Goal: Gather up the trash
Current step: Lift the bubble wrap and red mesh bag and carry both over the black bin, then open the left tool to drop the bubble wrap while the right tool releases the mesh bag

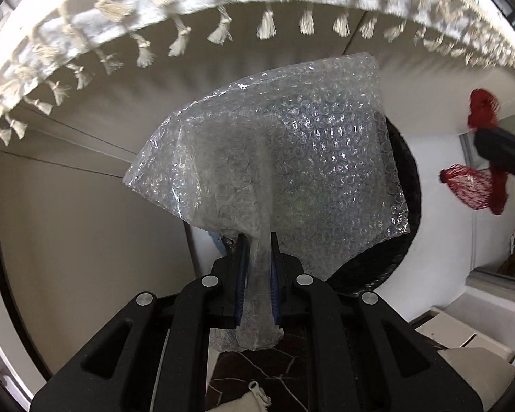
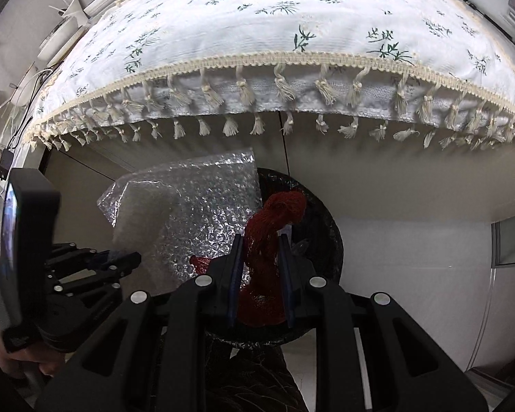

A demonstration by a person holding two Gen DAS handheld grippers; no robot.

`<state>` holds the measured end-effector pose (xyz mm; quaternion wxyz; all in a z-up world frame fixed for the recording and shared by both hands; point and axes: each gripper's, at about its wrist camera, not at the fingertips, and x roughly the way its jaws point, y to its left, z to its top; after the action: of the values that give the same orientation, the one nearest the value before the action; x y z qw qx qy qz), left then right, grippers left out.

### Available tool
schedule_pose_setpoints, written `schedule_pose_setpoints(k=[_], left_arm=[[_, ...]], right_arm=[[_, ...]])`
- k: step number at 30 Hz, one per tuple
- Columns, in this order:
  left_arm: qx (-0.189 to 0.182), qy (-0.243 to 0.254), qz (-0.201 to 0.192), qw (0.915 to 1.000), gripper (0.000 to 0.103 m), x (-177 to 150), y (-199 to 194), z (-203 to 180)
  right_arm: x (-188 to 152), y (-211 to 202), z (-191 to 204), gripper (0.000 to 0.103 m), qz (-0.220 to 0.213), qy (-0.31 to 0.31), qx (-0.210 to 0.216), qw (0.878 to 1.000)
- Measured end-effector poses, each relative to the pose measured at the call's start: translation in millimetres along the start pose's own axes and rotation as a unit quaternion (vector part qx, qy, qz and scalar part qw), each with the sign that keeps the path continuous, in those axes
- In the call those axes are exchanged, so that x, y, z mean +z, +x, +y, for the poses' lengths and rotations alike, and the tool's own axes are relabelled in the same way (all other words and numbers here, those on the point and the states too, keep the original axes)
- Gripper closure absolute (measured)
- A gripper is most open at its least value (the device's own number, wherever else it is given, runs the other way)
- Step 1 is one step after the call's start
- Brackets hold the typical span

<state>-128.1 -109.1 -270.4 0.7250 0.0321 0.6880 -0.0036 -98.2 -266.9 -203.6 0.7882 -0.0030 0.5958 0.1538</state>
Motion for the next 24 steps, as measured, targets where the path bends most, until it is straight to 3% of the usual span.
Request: schedule_pose_setpoints(k=[3,12,18,20,24], left_arm=[[0.004,0.001,0.003,1.0000,0.087,1,6,-6],[-0.020,-0.020,-0.036,0.9989,0.066,10,-3,1],[-0.034,-0.039,-0.067,0.9964,0.039,12,-20,8],[-0.035,-0.044,-0.079,0.9953,0.023,12,-29,12],[-0.033,-0.048,-0.101,0.9932,0.014,6,-40,20]], right_arm=[[0,0,-1,0.084,0.001,0.001,0.000,1.000],[1,3,-2,0.084,0.004,0.004,0.000,1.000],[2,9,4,0.084,0.008,0.002,0.002,1.000],[3,12,7,0.084,0.010,-0.001,0.003,1.000],[4,17,15,0.084,0.014,-0.012,0.005,1.000]])
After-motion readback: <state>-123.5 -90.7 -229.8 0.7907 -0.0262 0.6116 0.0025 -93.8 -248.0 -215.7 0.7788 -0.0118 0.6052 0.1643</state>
